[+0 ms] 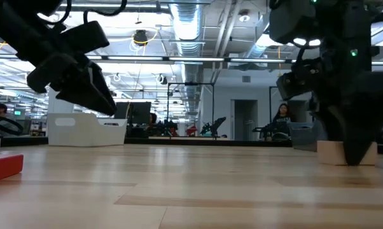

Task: Sort & place blocks by color
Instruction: Put the brown block into the gray bin

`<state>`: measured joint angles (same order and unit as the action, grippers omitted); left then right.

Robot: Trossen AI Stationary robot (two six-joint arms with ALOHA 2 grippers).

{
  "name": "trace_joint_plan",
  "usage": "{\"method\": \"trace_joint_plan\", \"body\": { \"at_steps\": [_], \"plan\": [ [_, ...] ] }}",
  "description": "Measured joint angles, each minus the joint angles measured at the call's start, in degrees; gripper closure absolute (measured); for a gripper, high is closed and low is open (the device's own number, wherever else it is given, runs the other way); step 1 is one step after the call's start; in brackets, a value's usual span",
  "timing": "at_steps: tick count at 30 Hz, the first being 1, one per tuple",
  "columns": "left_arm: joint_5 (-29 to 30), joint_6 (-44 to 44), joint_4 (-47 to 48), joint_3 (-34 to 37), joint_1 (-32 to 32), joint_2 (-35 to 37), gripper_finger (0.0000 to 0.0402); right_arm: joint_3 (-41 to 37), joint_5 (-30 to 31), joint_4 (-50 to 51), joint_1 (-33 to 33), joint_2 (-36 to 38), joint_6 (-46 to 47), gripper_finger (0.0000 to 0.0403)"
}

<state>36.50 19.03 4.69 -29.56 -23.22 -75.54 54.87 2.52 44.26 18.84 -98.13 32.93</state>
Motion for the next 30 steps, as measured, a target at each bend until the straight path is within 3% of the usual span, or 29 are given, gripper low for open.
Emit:
{"method": "trace_joint_plan", "body": {
  "at_steps": [5,11,19,24,30],
  "plan": [
    [0.1,-6.6,-5.4,0.0,0.7,0.0,0.0229,6.0,0.3,5.7,-0.3,0.5,1.0,0.0291],
    [-0.9,-18.2,-16.4,0.0,2.8,0.1,0.0229,14.2,0.4,15.6,2.1,1.9,10.0,0.0291],
    [-16.0,-32.8,-31.6,0.0,7.8,-0.6,0.0228,23.1,0.2,34.0,11.5,1.9,28.0,0.0291],
    [-25.2,-36.2,-38.9,0.0,11.0,-2.9,0.0228,25.1,-2.7,42.1,18.9,1.9,41.7,0.0288],
    [-30.7,-37.4,-45.5,-0.1,14.3,-7.7,0.0228,25.2,-4.7,43.5,27.2,1.9,55.9,0.0286]
  ]
}}
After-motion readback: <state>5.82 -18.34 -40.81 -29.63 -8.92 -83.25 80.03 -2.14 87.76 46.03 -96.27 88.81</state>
